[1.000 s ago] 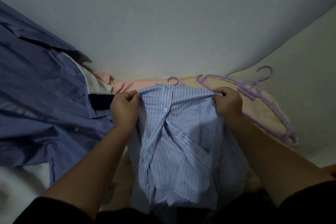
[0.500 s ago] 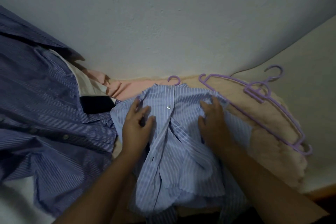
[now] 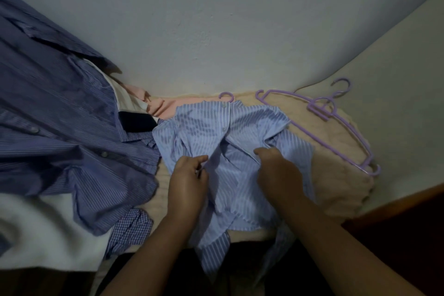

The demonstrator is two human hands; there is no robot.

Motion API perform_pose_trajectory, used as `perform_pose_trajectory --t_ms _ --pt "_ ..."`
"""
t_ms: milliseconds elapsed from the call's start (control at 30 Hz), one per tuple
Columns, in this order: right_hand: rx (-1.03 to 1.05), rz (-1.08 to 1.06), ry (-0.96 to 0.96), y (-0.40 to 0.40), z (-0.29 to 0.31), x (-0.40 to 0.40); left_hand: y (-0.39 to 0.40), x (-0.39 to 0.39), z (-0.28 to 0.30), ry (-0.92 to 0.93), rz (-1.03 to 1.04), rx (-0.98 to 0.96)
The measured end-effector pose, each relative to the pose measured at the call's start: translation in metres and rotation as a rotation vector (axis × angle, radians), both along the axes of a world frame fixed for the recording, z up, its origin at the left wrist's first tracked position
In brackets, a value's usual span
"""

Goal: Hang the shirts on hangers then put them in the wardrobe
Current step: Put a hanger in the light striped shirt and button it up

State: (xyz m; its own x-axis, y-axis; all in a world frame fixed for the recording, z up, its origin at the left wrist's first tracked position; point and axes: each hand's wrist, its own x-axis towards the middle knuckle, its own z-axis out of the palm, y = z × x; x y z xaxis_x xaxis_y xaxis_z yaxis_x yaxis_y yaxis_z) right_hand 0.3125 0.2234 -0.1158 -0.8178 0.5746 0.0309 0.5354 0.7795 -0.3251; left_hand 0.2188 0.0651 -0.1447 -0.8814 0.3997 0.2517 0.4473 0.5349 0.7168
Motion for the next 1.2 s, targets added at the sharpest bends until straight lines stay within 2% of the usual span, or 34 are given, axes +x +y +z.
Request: perform_pose_trajectory --t_ms 67,167,267,367,533,800,1000,1200 --pt "-0.045 0.083 -0.019 -0.012 0.003 0.007 0.002 0.012 0.002 -0.03 -0.069 -0.096" --pt "-0.405 0.186 -0.141 -0.023 -0.019 0.013 0.001 0.025 -0.01 -0.269 -0.144 -0.225" --pt "-0.678 0.039 0.046 -0.022 -0.035 0.02 -0.003 0.031 -0.018 -0.423 -0.116 -0.173" --pt "-0.792 -0.106 0.25 -0.014 -0.036 0.022 -0.001 0.032 -0.02 -0.45 -0.052 -0.063" --pt "-0.903 -0.181 0.385 -0.006 -0.033 -0.012 0.027 0.02 -0.012 -0.33 0.001 0.014" --pt "-1.033 -0.249 0.345 -0.007 -0.061 -0.041 0.049 0.005 -0.044 -0.444 0.077 0.166" --pt "-0.84 -0.186 0.274 -0.009 -0.077 -0.047 0.043 0.003 -0.065 -0.471 0.101 0.171" --pt "-0.894 -0.304 0.302 -0.009 -0.081 -0.056 0.049 -0.002 -0.065 -0.397 0.008 0.077"
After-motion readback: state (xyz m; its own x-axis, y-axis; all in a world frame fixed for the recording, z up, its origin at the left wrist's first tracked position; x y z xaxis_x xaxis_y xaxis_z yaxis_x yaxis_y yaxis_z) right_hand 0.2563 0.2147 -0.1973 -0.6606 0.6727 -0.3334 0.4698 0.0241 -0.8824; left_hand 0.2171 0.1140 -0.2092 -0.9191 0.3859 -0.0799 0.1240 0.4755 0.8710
